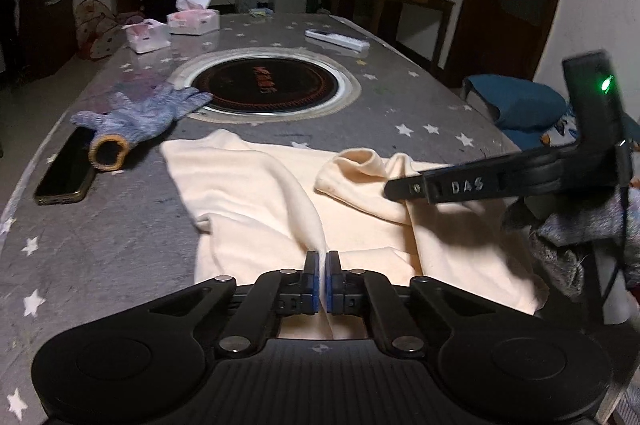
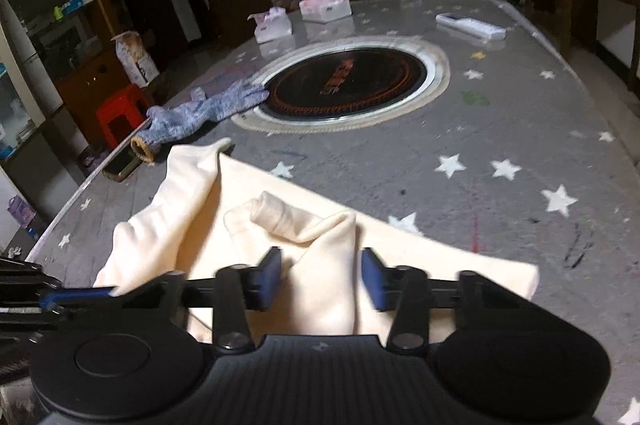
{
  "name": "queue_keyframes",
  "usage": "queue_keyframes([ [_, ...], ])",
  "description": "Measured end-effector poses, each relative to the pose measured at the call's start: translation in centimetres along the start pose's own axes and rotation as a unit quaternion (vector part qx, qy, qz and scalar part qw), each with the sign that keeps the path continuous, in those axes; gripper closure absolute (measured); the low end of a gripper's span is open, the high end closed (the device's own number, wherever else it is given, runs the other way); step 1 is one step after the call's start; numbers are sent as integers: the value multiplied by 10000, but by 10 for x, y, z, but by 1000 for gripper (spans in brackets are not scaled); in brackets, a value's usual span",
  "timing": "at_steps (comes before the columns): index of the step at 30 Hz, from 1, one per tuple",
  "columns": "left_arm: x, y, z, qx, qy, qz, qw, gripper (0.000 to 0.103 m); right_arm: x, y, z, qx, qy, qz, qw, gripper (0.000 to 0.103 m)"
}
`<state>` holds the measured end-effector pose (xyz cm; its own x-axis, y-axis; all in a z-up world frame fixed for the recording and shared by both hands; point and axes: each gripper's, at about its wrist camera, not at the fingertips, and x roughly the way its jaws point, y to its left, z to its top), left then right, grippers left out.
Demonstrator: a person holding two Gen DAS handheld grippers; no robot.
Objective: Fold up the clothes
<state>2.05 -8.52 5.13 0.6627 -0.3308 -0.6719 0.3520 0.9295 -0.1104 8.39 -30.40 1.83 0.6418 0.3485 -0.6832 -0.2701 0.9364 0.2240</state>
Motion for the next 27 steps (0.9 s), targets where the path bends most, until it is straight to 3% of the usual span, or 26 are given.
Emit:
queue_keyframes([
  [6, -38, 19, -7, -344, -314, 179, 9988, 100, -10, -2, -2, 63, -100, -49, 9999, 96],
  [14, -96, 50, -40, -806, -488, 597, 9938, 101, -56, 0, -11, -78, -682, -293, 9972, 98],
  [23, -137, 57, -84, -987, -341, 699, 9921, 101, -158, -16, -42, 78, -1580, -794, 9842, 98],
  [27, -143, 55, -99, -941, -169, 670, 9932, 101, -194, -37, -67, 336, -1684, -1203, 9778, 98],
])
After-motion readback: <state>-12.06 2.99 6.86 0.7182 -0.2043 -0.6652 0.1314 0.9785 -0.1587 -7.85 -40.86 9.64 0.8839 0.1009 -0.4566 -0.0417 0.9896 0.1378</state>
